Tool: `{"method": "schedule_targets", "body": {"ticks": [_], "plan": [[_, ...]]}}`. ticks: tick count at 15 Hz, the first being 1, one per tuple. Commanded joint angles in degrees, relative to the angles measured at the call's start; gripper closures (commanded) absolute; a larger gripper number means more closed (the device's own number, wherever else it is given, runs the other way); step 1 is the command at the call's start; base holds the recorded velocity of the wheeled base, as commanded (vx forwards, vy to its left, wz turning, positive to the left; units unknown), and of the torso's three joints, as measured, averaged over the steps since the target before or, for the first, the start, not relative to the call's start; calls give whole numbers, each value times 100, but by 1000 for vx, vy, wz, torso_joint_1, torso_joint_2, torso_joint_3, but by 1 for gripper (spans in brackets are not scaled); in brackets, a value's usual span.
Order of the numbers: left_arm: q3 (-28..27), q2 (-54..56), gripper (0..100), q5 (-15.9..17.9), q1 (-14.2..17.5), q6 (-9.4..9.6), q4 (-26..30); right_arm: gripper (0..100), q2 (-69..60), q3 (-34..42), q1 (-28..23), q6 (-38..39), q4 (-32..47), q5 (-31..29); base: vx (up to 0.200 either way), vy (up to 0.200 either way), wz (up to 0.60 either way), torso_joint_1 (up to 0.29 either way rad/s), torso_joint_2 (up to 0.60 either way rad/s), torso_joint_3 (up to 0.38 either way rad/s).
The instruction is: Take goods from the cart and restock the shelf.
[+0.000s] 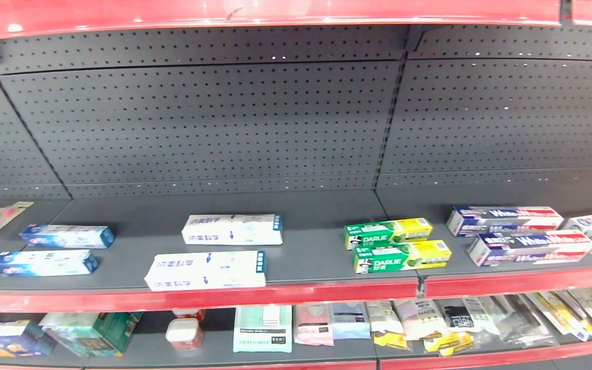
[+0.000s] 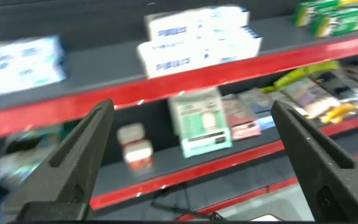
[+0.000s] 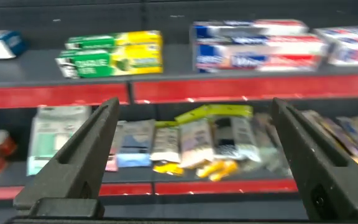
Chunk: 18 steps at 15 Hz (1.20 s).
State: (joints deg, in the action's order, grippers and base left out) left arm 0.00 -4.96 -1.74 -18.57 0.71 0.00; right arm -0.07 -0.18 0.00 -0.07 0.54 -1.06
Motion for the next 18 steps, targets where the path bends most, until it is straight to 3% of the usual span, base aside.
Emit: {"method": "schedule_targets", "body": {"ticks": [1,4,6,7,8,9,10,11,13,18], "plan": [[0,39,0,-1,2,0,0,0,7,1,0,-1,-1,1,0,0,0,0,0,0],[0,74,0,-1,90,-9,0,0,7,1,0,7,-1,1,0,0,0,0,0,0],[-9,-40,0,-72,468,8,0,0,7,1,0,7,-1,1,0,0,0,0,0,0],[-9,-93,0,-89,1514,35,0,0,7,1,0,7,-1,1,0,0,0,0,0,0],[-9,-110,0,-89,1804,26,9,0,7,1,0,7,-1,1,0,0,0,0,0,0],[-9,-339,0,-72,2867,26,9,0,7,1,0,7,-1,1,0,0,0,0,0,0],[-9,-374,0,-63,2990,44,9,0,7,1,0,7,-1,1,0,0,0,0,0,0],[-9,-400,0,-1,2982,290,0,0,7,1,0,7,-1,1,0,0,0,0,0,0],[-9,-93,0,201,2164,386,-9,0,7,1,0,7,-1,1,0,0,0,0,0,0],[0,153,0,148,2050,395,-79,0,7,1,0,7,-1,1,0,0,0,0,0,0]]}}
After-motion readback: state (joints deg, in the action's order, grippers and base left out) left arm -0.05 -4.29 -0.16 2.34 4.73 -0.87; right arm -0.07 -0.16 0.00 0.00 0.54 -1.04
